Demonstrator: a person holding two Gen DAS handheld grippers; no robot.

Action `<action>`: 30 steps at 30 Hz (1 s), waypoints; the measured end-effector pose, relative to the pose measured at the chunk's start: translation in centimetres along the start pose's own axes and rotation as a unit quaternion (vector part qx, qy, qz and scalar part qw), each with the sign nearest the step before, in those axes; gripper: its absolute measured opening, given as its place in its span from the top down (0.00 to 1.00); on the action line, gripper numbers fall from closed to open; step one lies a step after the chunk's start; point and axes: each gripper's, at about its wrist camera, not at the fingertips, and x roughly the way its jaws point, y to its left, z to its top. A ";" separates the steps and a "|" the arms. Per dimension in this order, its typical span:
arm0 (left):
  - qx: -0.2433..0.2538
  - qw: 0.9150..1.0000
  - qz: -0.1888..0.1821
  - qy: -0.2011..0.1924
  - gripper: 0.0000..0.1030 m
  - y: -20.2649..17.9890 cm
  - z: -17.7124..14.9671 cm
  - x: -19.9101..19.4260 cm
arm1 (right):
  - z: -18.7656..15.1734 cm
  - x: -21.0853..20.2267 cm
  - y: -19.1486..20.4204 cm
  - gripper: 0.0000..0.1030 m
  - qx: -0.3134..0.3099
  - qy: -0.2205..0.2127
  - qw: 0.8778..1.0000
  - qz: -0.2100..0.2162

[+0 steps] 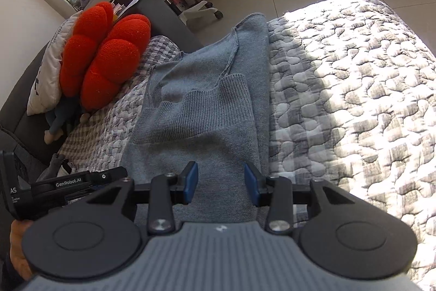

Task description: Fold clothes

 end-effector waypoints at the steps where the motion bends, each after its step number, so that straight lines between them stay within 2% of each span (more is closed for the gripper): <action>1: 0.006 1.000 0.007 -0.004 0.65 -0.2 -0.3 0.1 | -0.1 0.1 -0.2 0.59 0.000 0.002 1.000 -0.005; 3: 0.012 1.000 0.021 -0.004 0.70 -0.5 -0.7 0.4 | -0.2 0.3 -0.6 0.59 -0.002 0.004 1.000 -0.021; 4: 0.015 1.000 0.021 -0.004 0.78 -0.7 -0.8 0.3 | -0.2 0.4 -0.7 0.59 -0.003 0.005 1.000 -0.027; 5: 0.019 1.000 0.021 -0.004 0.81 -0.9 -0.9 0.2 | -0.3 0.6 -0.8 0.59 -0.004 0.007 1.000 -0.027; 7: 0.029 0.999 0.025 -0.002 0.85 -1.4 -0.9 -0.1 | -0.5 0.8 -0.8 0.59 -0.009 0.013 1.000 -0.026; 10: 0.019 0.999 0.023 0.011 0.86 -0.9 -0.6 -0.3 | -0.8 0.9 -0.8 0.59 -0.013 0.022 0.999 -0.033; 12: 0.009 1.000 0.009 0.022 0.85 -0.4 -0.6 -0.4 | -0.9 0.8 -0.8 0.59 -0.015 0.027 0.999 -0.036; 13: 0.010 1.000 0.000 0.028 0.84 -0.2 -0.8 -0.4 | -1.0 0.7 -0.8 0.59 -0.014 0.026 0.999 -0.033; 15: 0.021 0.999 -0.017 0.043 0.74 -0.2 -1.1 -0.6 | -1.2 0.2 -0.7 0.59 -0.015 0.025 0.999 -0.029; 16: 0.022 0.998 -0.021 0.048 0.60 -0.1 -1.2 -0.7 | -1.4 0.0 -0.6 0.59 -0.015 0.027 0.999 -0.026; 17: 0.013 0.998 -0.019 0.050 0.55 0.2 -1.3 -0.8 | -1.5 -0.2 -0.6 0.59 -0.014 0.029 0.999 -0.024; 20: -0.016 0.998 -0.023 0.062 0.52 1.0 -1.5 -0.9 | -2.2 -0.6 -0.8 0.59 -0.008 0.037 0.999 -0.023; 26: 0.016 0.998 -0.012 0.062 0.51 -0.3 -2.6 -1.1 | -3.6 -1.4 -2.0 0.58 0.026 0.043 0.999 -0.003; 30: -0.002 0.997 -0.029 0.070 0.44 0.0 -2.5 -0.9 | -3.9 -1.3 -1.8 0.57 0.030 0.032 0.999 -0.001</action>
